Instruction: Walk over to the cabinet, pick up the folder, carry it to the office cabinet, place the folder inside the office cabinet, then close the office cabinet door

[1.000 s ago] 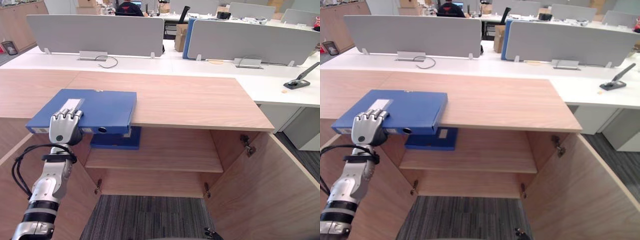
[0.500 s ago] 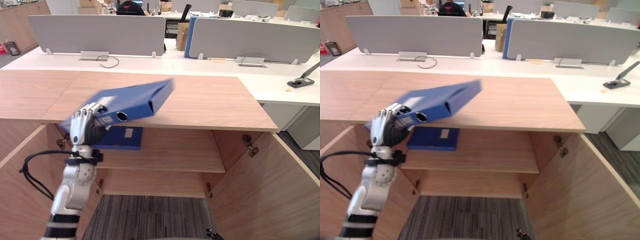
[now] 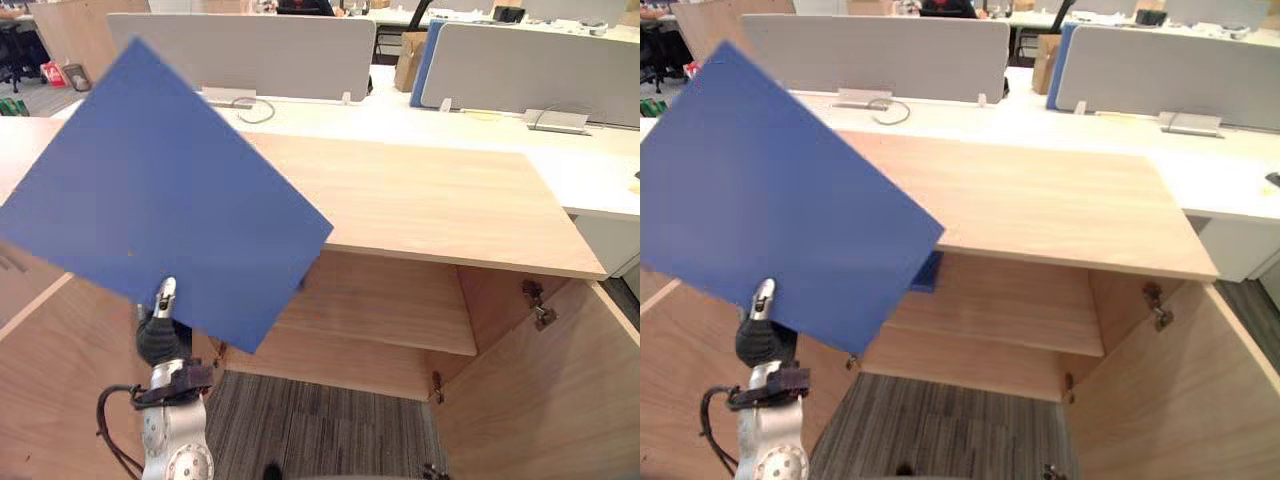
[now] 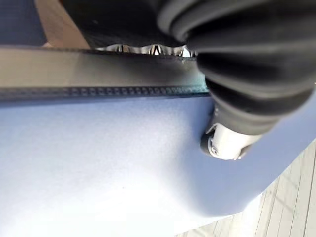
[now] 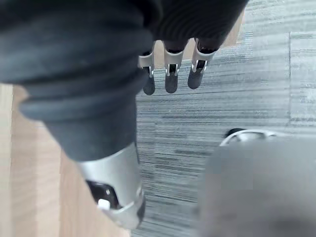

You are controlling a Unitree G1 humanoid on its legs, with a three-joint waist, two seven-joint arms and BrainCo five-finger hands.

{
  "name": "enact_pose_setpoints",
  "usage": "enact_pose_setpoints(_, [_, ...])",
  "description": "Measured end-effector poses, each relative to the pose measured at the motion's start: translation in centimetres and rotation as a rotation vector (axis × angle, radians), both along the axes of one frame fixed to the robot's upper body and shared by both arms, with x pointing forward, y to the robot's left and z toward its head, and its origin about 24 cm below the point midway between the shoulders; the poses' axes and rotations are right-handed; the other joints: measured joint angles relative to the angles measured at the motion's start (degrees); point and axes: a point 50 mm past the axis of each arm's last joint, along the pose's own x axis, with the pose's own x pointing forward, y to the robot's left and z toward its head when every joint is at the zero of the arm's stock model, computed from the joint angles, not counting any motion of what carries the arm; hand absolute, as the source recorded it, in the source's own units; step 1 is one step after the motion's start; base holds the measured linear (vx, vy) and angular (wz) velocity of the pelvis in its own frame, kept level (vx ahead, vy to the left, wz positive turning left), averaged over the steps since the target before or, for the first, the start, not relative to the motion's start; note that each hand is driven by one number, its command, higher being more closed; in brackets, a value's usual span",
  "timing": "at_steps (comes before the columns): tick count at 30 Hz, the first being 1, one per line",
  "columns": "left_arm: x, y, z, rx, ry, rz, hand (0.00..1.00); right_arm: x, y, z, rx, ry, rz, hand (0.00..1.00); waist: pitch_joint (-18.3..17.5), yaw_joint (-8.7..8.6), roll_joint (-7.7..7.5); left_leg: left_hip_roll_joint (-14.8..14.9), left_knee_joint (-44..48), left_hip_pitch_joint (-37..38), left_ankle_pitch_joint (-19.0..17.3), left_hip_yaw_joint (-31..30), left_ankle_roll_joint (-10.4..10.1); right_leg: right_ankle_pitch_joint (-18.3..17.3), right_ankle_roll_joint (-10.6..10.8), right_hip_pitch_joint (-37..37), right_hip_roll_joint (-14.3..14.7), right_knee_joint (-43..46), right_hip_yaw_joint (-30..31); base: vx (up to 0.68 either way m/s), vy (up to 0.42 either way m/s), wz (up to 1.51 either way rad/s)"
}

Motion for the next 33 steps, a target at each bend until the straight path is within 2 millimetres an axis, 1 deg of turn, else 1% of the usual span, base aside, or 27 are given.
enact_pose_setpoints(1, [-0.1,-0.2,-0.1,-0.019,0.001,-0.007,1.00,1.9,0.4,0.5,0.008,-0.061,-0.013,0.00,0.09,-0.02,-0.07,0.03,0.01,-0.21,0.32,-0.11,0.14,0.06,-0.04,-0.31,-0.05,0.17,0.01,0.00,0.000,0.00])
enact_pose_setpoints(2, [-0.4,-0.5,-0.2,-0.052,0.003,-0.024,1.00,6.7,1.7,2.5,0.001,-0.223,-0.006,0.00,0.12,-0.03,-0.12,0.33,0.04,-0.67,0.89,0.01,0.28,0.15,-0.09,-1.00,-0.13,0.61,0.01,0.00,0.000,0.00])
enact_pose_setpoints(3, [-0.6,-0.7,-0.2,-0.065,0.005,-0.035,1.00,9.1,2.6,3.8,-0.003,-0.313,0.013,0.00,0.12,-0.04,-0.09,0.43,0.06,-0.91,1.10,0.26,0.26,0.21,-0.17,-1.39,-0.13,0.88,0.01,-0.06,0.004,-0.01])
enact_pose_setpoints(4, [-0.8,-1.1,-0.1,-0.079,0.004,-0.051,1.00,12.9,4.1,6.9,0.007,-0.494,0.025,0.00,0.14,0.09,0.02,0.70,0.16,-1.14,1.25,0.55,0.27,0.34,-0.38,-2.29,-0.01,1.41,0.10,-0.09,0.013,0.00])
enact_pose_setpoints(5, [-1.0,-1.3,0.0,-0.089,0.001,-0.050,1.00,15.7,5.8,10.2,0.038,-0.665,0.022,0.00,0.19,0.40,0.11,0.90,0.13,-1.22,1.25,0.54,0.27,0.37,-0.43,-2.53,0.14,1.76,0.10,-0.11,0.015,0.00])
enact_pose_setpoints(6, [-1.1,-1.3,0.1,-0.091,0.000,-0.049,1.00,16.2,6.1,10.8,0.044,-0.696,0.021,0.00,0.19,0.44,0.11,0.91,0.12,-1.22,1.25,0.54,0.27,0.37,-0.44,-2.54,0.15,1.81,0.10,-0.10,0.016,0.05])
enact_pose_setpoints(7, [-1.4,-1.3,0.2,-0.100,-0.003,-0.038,1.00,17.7,7.0,14.1,0.061,-0.857,-0.002,0.00,0.20,0.71,0.12,0.89,0.03,-1.16,1.25,0.53,0.33,0.42,-0.51,-2.58,0.04,2.18,0.10,-0.06,0.013,0.03])
enact_pose_setpoints(8, [-1.5,-1.3,0.2,-0.102,-0.005,-0.034,1.00,18.2,7.1,15.7,0.048,-0.928,-0.004,0.00,0.23,0.79,0.13,0.78,0.02,-1.12,1.30,0.54,0.47,0.42,-0.52,-2.64,-0.12,2.45,0.10,-0.08,0.034,0.02])
enact_pose_setpoints(9, [-1.6,-1.3,0.3,-0.099,-0.007,-0.033,1.00,18.2,6.7,17.2,0.010,-0.995,-0.031,0.00,0.33,0.79,0.23,0.66,0.00,-1.08,1.17,0.57,0.90,0.49,-0.46,-2.68,-0.27,2.66,0.10,-0.08,0.047,-0.01])
enact_pose_setpoints(11, [-1.6,-1.2,0.5,-0.083,-0.013,-0.026,1.00,18.0,5.6,19.2,-0.094,-1.080,-0.073,0.00,0.63,0.63,0.62,0.52,-0.02,-1.05,0.80,0.73,1.18,0.57,-0.32,-2.86,-0.55,2.75,0.14,-0.08,0.056,-0.03])
enact_pose_setpoints(12, [-1.6,-1.2,0.7,-0.077,-0.020,-0.024,1.00,18.0,5.2,20.2,-0.147,-1.117,-0.085,0.00,0.67,0.34,0.54,0.44,-0.02,-1.03,0.66,0.79,1.40,0.57,-0.29,-2.87,-0.63,2.73,0.20,-0.08,0.052,-0.05])
enact_pose_setpoints(13, [-1.7,-1.2,0.9,-0.073,-0.030,-0.024,1.00,17.9,4.8,20.7,-0.188,-1.132,-0.095,0.00,0.81,0.05,0.54,0.44,-0.02,-1.02,0.68,0.92,1.44,0.62,-0.35,-2.92,-0.65,2.69,0.32,-0.07,0.046,-0.04])
enact_pose_setpoints(14, [-1.7,-1.2,1.2,-0.064,-0.041,-0.024,1.00,17.9,4.6,21.5,-0.219,-1.165,-0.100,0.00,1.02,-0.07,0.71,0.45,-0.02,-1.02,0.75,1.02,1.46,0.70,-0.42,-2.97,-0.65,2.69,0.42,-0.06,0.031,-0.08])
enact_pose_setpoints(15, [-1.7,-1.3,1.6,-0.040,-0.054,-0.027,1.00,17.8,4.4,23.2,-0.242,-1.240,-0.115,0.00,0.93,-0.29,0.61,0.47,-0.01,-0.93,1.01,1.21,1.19,0.82,-0.36,-2.99,-0.66,2.68,0.64,-0.03,0.015,-0.07])
enact_pose_setpoints(16, [-1.7,-1.4,1.7,-0.034,-0.059,-0.032,1.00,17.8,4.4,24.0,-0.243,-1.278,-0.120,0.00,0.92,-0.28,0.65,0.48,-0.01,-0.91,1.11,1.25,1.09,0.84,-0.36,-3.00,-0.65,2.66,0.67,-0.02,0.006,-0.05])
enact_pose_setpoints(17, [-1.7,-1.7,1.9,-0.033,-0.070,-0.044,1.00,17.7,4.5,25.6,-0.236,-1.360,-0.122,0.00,0.89,-0.26,0.64,0.52,-0.01,-0.89,1.17,1.27,1.13,0.93,-0.23,-3.00,-0.62,2.64,0.68,0.00,0.000,0.00])
enact_pose_setpoints(18, [-1.7,-1.8,2.0,-0.028,-0.079,-0.056,1.00,17.7,5.2,27.0,-0.206,-1.437,-0.100,0.00,0.79,-0.30,0.59,0.60,0.00,-0.87,1.36,1.33,1.30,1.00,-0.22,-3.00,-0.54,2.57,0.71,0.00,0.000,0.00])
enact_pose_setpoints(19, [-1.6,-1.8,2.0,-0.027,-0.082,-0.061,1.00,17.8,5.7,27.6,-0.180,-1.473,-0.081,0.00,0.70,-0.31,0.56,0.64,0.01,-0.86,1.38,1.36,1.30,1.03,-0.20,-2.99,-0.49,2.54,0.73,0.00,0.000,0.00])
enact_pose_setpoints(20, [-1.6,-2.0,2.0,-0.024,-0.086,-0.075,1.00,18.0,6.8,28.6,-0.114,-1.529,-0.029,0.00,0.49,-0.31,0.55,0.70,0.02,-0.87,1.49,1.38,1.23,1.06,-0.22,-2.95,-0.40,2.44,0.76,0.00,0.000,0.00])
enact_pose_setpoints(22, [-1.6,-2.3,2.1,-0.012,-0.093,-0.092,1.00,18.2,8.3,29.6,-0.013,-1.588,0.053,0.00,0.13,-0.18,0.62,0.72,0.05,-0.92,1.53,1.36,1.21,1.10,-0.25,-2.86,-0.30,2.31,0.75,0.03,-0.033,0.00])
enact_pose_setpoints(26, [-1.5,-2.8,2.3,0.035,-0.108,-0.136,1.00,18.5,10.0,31.1,0.163,-1.655,0.190,0.00,-0.35,0.13,0.78,0.69,0.26,-0.90,1.54,1.14,1.19,1.10,-0.26,-2.53,-0.26,2.16,0.72,0.01,-0.008,0.00])
enact_pose_setpoints(28, [-1.5,-3.1,2.3,0.073,-0.108,-0.160,1.00,18.7,10.5,31.7,0.232,-1.671,0.248,0.00,-0.47,0.12,0.89,0.69,0.25,-0.86,1.61,1.08,1.13,1.11,-0.27,-2.33,-0.26,2.25,0.72,0.00,0.000,0.00])
enact_pose_setpoints(29, [-1.5,-3.1,2.4,0.087,-0.113,-0.161,1.00,18.9,10.5,31.8,0.288,-1.671,0.263,0.00,-0.56,0.19,0.92,0.70,0.03,-0.85,1.67,0.99,1.10,1.11,-0.28,-2.35,-0.25,2.34,0.69,-0.04,-0.004,0.04])
enact_pose_setpoints(30, [-1.6,-3.0,2.5,0.102,-0.118,-0.157,1.00,19.2,10.3,31.8,0.380,-1.655,0.273,0.00,-0.61,0.20,0.98,0.70,0.00,-0.84,1.75,0.92,1.10,1.14,-0.31,-2.54,-0.23,2.40,0.66,-0.06,-0.001,0.04])
enact_pose_setpoints(33, [-1.7,-2.9,2.7,0.152,-0.130,-0.148,1.00,20.0,10.3,31.6,0.474,-1.613,0.324,0.00,-0.76,0.29,1.22,0.80,-0.03,-1.00,1.80,0.95,1.11,1.14,-0.34,-2.95,-0.19,2.45,0.65,-0.05,0.006,0.01])
